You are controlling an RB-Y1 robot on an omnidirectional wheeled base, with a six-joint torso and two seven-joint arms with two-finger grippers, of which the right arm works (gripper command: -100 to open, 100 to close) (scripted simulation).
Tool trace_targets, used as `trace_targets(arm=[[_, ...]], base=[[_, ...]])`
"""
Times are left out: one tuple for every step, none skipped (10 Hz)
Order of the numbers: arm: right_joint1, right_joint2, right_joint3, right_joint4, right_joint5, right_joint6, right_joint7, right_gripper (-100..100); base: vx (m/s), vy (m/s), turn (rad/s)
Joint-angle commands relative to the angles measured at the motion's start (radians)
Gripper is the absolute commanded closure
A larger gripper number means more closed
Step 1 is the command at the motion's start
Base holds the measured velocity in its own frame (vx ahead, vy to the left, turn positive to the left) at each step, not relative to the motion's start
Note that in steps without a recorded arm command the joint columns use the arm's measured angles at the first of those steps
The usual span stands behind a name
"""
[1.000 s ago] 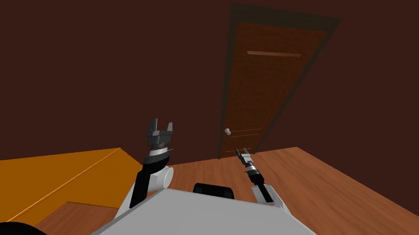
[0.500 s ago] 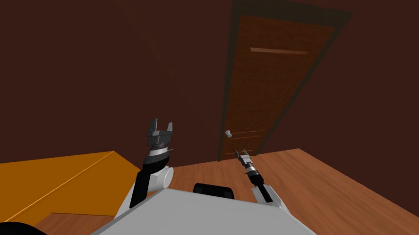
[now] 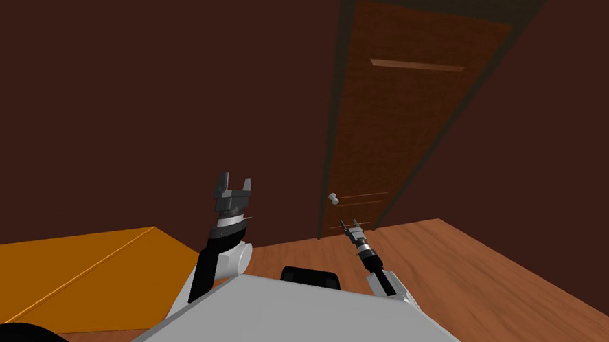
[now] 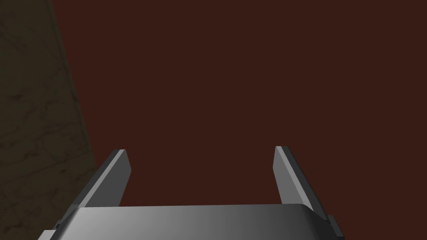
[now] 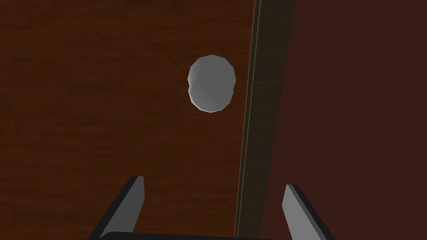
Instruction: Pull the door open
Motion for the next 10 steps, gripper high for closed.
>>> trace_targets(arm=[[-0.009,-0.001,-0.003,0.028,0.006,-0.009,0.019,-100],[-0.017,-0.003,-0.006,0.048,0.012,-0.014,0.031,-100],[-0.022,-0.004,-0.007,0.06,0.015,-0.017,0.039,-100],[-0.016,-0.002,-0.005,0.047,0.013,-0.012,0.031,-100],[-0.013,-0.012,-0.02,0.06,0.006,-0.023,0.032,-100],[-0.012,-0.015,-0.023,0.063,0.004,-0.025,0.032,-100],[-0.01,-0.02,-0.031,0.068,0.0,-0.031,0.031,-100],[-0.007,-0.026,-0.04,0.075,-0.005,-0.036,0.03,-100],[-0.005,-0.032,-0.049,0.081,-0.009,-0.042,0.029,-100],[-0.002,-0.038,-0.057,0.087,-0.013,-0.047,0.028,-100]], base=[[0.118,0.006,-0.003],[0.116,0.014,0.0],[0.112,0.01,-0.005],[0.049,0.002,0.001],[0.149,0.112,0.173],[0.184,0.132,0.097],[0.156,0.109,0.066],[0.177,0.107,0.098],[0.195,0.064,0.145],[0.202,0.037,0.097]])
